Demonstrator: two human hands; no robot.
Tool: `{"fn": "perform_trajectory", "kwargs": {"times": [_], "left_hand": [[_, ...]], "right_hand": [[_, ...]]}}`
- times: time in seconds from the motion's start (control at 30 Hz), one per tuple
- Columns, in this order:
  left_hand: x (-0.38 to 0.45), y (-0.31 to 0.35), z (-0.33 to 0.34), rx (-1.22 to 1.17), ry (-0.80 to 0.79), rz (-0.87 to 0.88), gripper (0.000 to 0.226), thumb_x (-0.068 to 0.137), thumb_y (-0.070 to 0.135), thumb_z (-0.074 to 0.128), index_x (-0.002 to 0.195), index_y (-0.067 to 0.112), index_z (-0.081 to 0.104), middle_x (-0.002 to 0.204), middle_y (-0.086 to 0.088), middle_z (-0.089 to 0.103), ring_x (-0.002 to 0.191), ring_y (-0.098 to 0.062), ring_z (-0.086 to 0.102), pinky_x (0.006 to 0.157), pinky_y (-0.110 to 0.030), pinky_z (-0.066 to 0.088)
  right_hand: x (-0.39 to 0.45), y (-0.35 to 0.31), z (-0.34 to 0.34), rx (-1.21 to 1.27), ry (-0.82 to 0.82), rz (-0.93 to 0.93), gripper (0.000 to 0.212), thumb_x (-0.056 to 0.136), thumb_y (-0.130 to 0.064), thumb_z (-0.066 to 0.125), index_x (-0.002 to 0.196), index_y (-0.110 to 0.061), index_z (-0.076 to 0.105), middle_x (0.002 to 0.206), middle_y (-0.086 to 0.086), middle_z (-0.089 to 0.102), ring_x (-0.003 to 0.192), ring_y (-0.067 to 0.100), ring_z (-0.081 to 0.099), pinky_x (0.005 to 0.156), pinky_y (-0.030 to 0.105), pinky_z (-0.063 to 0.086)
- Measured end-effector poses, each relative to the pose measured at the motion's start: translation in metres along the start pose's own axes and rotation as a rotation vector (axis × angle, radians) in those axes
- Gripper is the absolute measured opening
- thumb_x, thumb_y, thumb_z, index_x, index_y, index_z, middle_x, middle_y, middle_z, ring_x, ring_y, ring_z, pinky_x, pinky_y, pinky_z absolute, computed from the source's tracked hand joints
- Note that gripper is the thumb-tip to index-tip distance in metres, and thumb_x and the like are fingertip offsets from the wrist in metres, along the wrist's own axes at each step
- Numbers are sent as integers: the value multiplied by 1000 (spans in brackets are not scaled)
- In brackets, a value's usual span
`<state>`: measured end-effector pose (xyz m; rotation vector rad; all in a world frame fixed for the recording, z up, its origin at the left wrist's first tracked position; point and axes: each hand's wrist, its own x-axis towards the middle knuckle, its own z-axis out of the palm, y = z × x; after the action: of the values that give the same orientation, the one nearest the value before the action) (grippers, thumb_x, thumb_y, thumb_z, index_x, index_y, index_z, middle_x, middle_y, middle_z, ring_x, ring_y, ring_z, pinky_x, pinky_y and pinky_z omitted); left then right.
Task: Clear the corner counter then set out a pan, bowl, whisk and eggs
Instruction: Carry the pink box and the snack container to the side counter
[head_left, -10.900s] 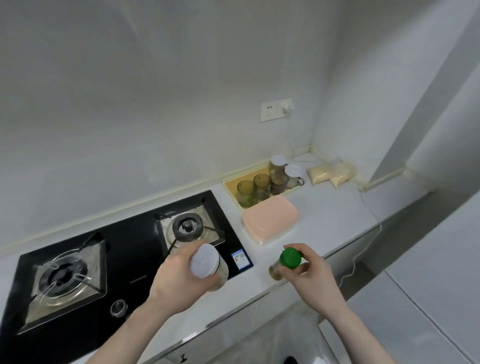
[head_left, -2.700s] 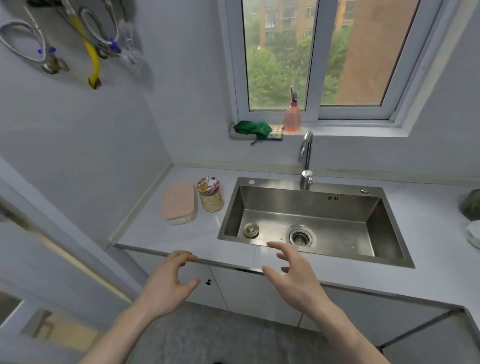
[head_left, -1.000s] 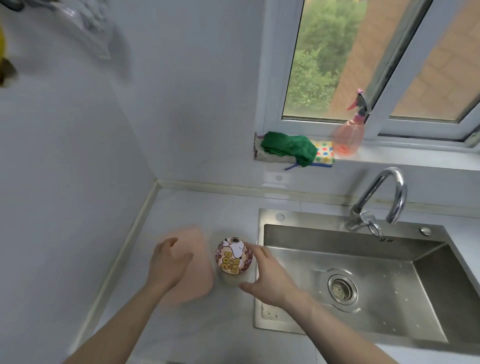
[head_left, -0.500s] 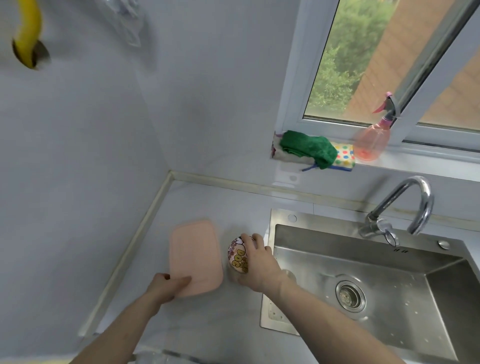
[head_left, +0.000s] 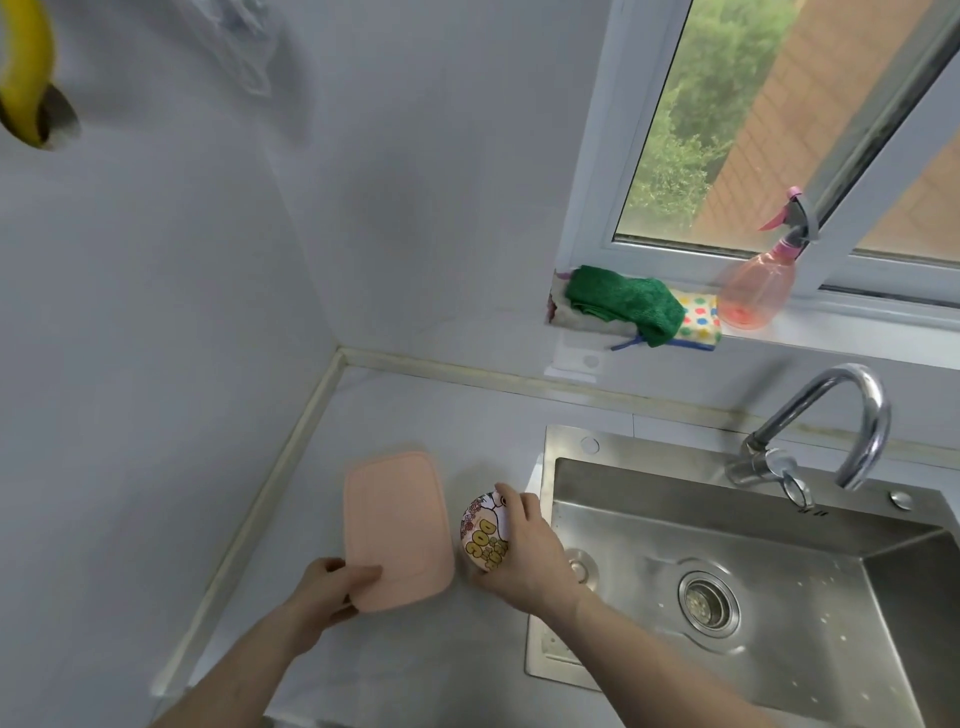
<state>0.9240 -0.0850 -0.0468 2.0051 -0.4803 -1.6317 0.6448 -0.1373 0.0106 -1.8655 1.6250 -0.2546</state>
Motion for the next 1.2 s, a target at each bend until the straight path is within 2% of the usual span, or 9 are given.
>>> {"fn": "perform_trajectory", "kwargs": {"times": [0.1, 0.3, 0.43, 0.5, 0.6, 0.8, 0.9, 1.03, 1.2], "left_hand": [[-4, 8, 11, -55, -33, -2, 58, 66, 31, 94, 112, 7, 69, 108, -9, 77, 102, -27, 71, 80, -34, 58], [4, 17, 21, -84, -38, -63, 96, 29, 33, 98, 114, -1, 69, 104, -12, 77, 97, -28, 73, 85, -35, 58], [-6, 24, 23, -104, -91, -84, 69, 57, 21, 97, 117, -2, 70, 96, -7, 79, 98, -25, 72, 81, -32, 55], [-14, 24, 25, -115, -90, -88, 60, 66, 17, 93, 118, -1, 69, 96, -5, 79, 98, -24, 71, 77, -30, 54], [-19, 22, 27, -106, -80, -74, 78, 45, 27, 96, 113, 4, 68, 102, -7, 78, 98, -25, 71, 73, -31, 56], [-28, 29, 21, -7, 5, 58, 83, 34, 45, 92, 106, 8, 71, 99, -6, 79, 93, -26, 75, 88, -43, 60], [-48, 43, 26, 52, 31, 131, 65, 48, 39, 92, 100, 7, 70, 100, -8, 77, 88, -24, 73, 76, -37, 59], [-70, 53, 38, 76, 19, 217, 75, 47, 38, 86, 111, 5, 67, 103, -5, 75, 90, -21, 72, 67, -31, 53], [-105, 73, 66, 118, -93, 324, 73, 43, 38, 86, 108, 7, 69, 101, -4, 76, 90, -22, 73, 71, -33, 55]], "right_hand": [[-5, 6, -3, 107, 28, 17, 110, 62, -59, 80, 151, -36, 20, 140, -19, 37, 119, 7, 55, 86, 20, 45], [-13, 14, 4, 342, 107, 80, 109, 52, -54, 91, 142, -48, 31, 132, -36, 48, 120, -7, 55, 99, 25, 52], [-12, 16, 3, 414, 122, 85, 106, 50, -53, 93, 139, -46, 36, 123, -30, 60, 113, -8, 60, 95, 23, 54], [-14, 13, 0, 435, 126, 85, 101, 50, -54, 95, 134, -45, 39, 116, -30, 64, 106, -11, 62, 87, 13, 51], [-16, 9, -5, 481, 138, 74, 89, 52, -48, 97, 124, -43, 45, 110, -30, 67, 99, -9, 66, 79, 9, 50], [-22, 13, -14, 565, 179, 114, 80, 51, -41, 99, 115, -38, 52, 105, -21, 71, 93, -4, 69, 80, 13, 54], [-34, 19, -32, 563, 194, 96, 85, 48, -42, 99, 118, -42, 51, 108, -21, 71, 97, -1, 70, 88, 29, 58], [-60, 28, -59, 572, 261, 60, 82, 52, -26, 100, 116, -41, 52, 107, -21, 71, 97, 1, 70, 83, 20, 55], [-106, 43, -89, 575, 417, 92, 91, 46, -28, 99, 119, -46, 49, 109, -24, 68, 100, 1, 68, 88, 28, 55]]}}
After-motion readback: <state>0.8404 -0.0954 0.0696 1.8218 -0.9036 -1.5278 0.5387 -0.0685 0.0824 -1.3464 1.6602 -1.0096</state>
